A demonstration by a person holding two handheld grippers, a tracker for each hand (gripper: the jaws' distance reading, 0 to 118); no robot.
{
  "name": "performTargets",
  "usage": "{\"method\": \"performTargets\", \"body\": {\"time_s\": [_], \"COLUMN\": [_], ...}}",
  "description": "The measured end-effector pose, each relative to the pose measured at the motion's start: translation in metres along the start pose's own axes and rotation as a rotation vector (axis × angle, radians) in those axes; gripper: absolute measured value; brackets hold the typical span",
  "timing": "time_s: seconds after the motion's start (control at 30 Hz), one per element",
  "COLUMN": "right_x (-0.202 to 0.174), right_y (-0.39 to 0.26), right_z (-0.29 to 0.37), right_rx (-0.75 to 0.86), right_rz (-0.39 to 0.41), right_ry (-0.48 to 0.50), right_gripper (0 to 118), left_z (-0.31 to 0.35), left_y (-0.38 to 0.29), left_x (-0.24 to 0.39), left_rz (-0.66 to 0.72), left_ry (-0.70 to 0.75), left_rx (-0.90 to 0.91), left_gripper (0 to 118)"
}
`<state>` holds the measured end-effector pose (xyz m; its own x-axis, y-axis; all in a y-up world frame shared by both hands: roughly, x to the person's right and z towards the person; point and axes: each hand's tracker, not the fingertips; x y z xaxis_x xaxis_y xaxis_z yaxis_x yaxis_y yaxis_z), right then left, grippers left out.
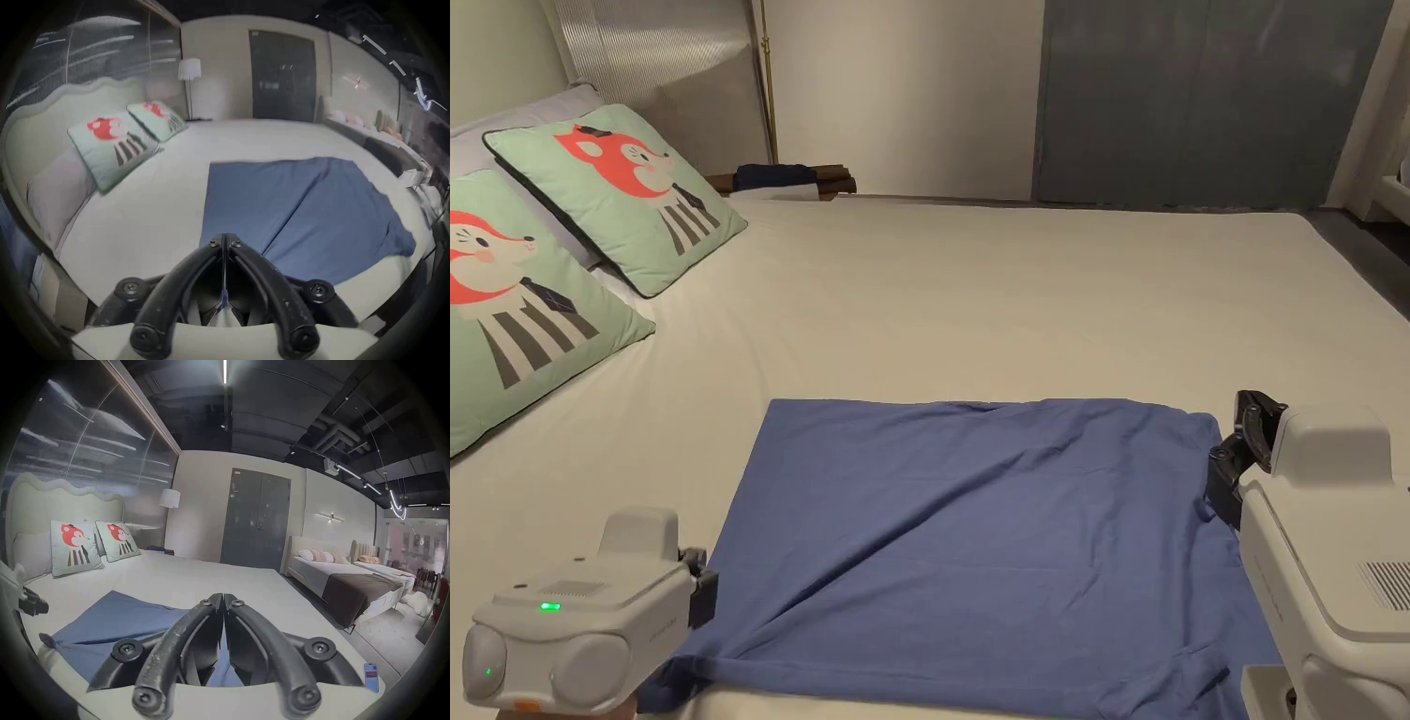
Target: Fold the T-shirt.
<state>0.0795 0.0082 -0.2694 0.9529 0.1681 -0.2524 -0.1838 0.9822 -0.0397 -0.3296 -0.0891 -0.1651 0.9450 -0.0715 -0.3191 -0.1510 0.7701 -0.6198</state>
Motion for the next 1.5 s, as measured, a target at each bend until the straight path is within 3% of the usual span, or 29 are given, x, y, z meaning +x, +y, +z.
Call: {"method": "performTargets", "body": {"time_s": [0.07,0.1,0.17,0.2,0.23,0.33,0.37,0.4,0.47,0.5,0.53,0.7,0.77,0.8,0.83,0.9,1.0,1.23,1.3,1.33,1.4,1.47,1.5], "right_x": [-0.002,-0.002,-0.003,-0.004,-0.004,-0.002,-0.001,0.001,0.004,0.005,0.007,0.027,0.041,0.047,0.054,0.066,0.075,0.079,0.077,0.076,0.074,0.076,0.077], "right_y": [-0.002,-0.003,-0.005,-0.006,-0.008,-0.012,-0.013,-0.015,-0.018,-0.019,-0.022,-0.046,-0.066,-0.075,-0.088,-0.113,-0.149,-0.198,-0.202,-0.205,-0.202,-0.196,-0.194], "right_z": [-0.001,-0.002,-0.003,-0.003,-0.003,-0.004,-0.004,-0.005,-0.004,-0.004,-0.003,-0.003,-0.006,-0.007,-0.007,-0.008,-0.002,0.005,0.006,0.006,0.008,0.012,0.013], "right_rx": [-0.008,-0.012,-0.024,-0.027,-0.032,-0.047,-0.055,-0.061,-0.072,-0.078,-0.087,-0.202,-0.311,-0.364,-0.41,-0.533,-0.654,-0.789,-0.796,-0.795,-0.785,-0.762,-0.752], "right_rz": [0.003,0.004,0.007,0.007,0.007,0.009,0.008,0.007,0.003,0.005,0.009,-0.012,-0.047,-0.062,-0.095,-0.138,-0.182,-0.184,-0.191,-0.189,-0.177,-0.15,-0.151], "right_ry": [0.003,0.006,0.013,0.015,0.017,0.015,0.013,0.012,0.01,0.008,0.001,-0.015,-0.017,-0.012,-0.016,-0.017,0.0,0.018,0.029,0.032,0.034,0.044,0.044], "right_gripper": [0,0,0,0,0,0,0,0,0,0,0,1,29,50,78,98,98,95,80,67,58,8,2], "left_z": [-0.01,-0.014,-0.021,-0.023,-0.024,-0.027,-0.028,-0.032,-0.038,-0.039,-0.039,-0.019,-0.014,-0.015,-0.014,-0.014,-0.009,-0.003,-0.002,-0.004,-0.004,-0.006,-0.006], "left_y": [-0.013,-0.018,-0.027,-0.032,-0.038,-0.047,-0.051,-0.053,-0.057,-0.058,-0.059,-0.048,-0.04,-0.038,-0.036,-0.032,-0.031,-0.034,-0.035,-0.036,-0.037,-0.038,-0.038], "left_x": [-0.01,-0.013,-0.017,-0.017,-0.017,-0.018,-0.017,-0.021,-0.02,-0.021,-0.022,-0.008,-0.01,-0.012,-0.013,-0.014,-0.008,-0.003,-0.002,-0.004,-0.004,-0.005,-0.005], "left_rz": [0.06,0.073,0.094,0.103,0.098,0.088,0.086,0.085,0.092,0.101,0.123,0.062,0.08,0.086,0.089,0.089,0.083,0.092,0.1,0.101,0.102,0.107,0.111], "left_ry": [-0.02,-0.029,-0.037,-0.033,-0.028,-0.009,-0.008,-0.01,-0.014,-0.034,-0.077,-0.031,-0.045,-0.046,-0.045,-0.049,-0.05,-0.048,-0.048,-0.049,-0.046,-0.043,-0.044], "left_rx": [-0.043,-0.091,-0.173,-0.177,-0.168,-0.185,-0.186,-0.186,-0.193,-0.194,-0.175,-0.106,-0.093,-0.088,-0.079,-0.078,-0.081,-0.099,-0.103,-0.105,-0.108,-0.108,-0.107], "left_gripper": [17,17,75,94,106,103,96,83,29,11,4,2,2,2,2,2,2,2,2,2,2,2,2]}}
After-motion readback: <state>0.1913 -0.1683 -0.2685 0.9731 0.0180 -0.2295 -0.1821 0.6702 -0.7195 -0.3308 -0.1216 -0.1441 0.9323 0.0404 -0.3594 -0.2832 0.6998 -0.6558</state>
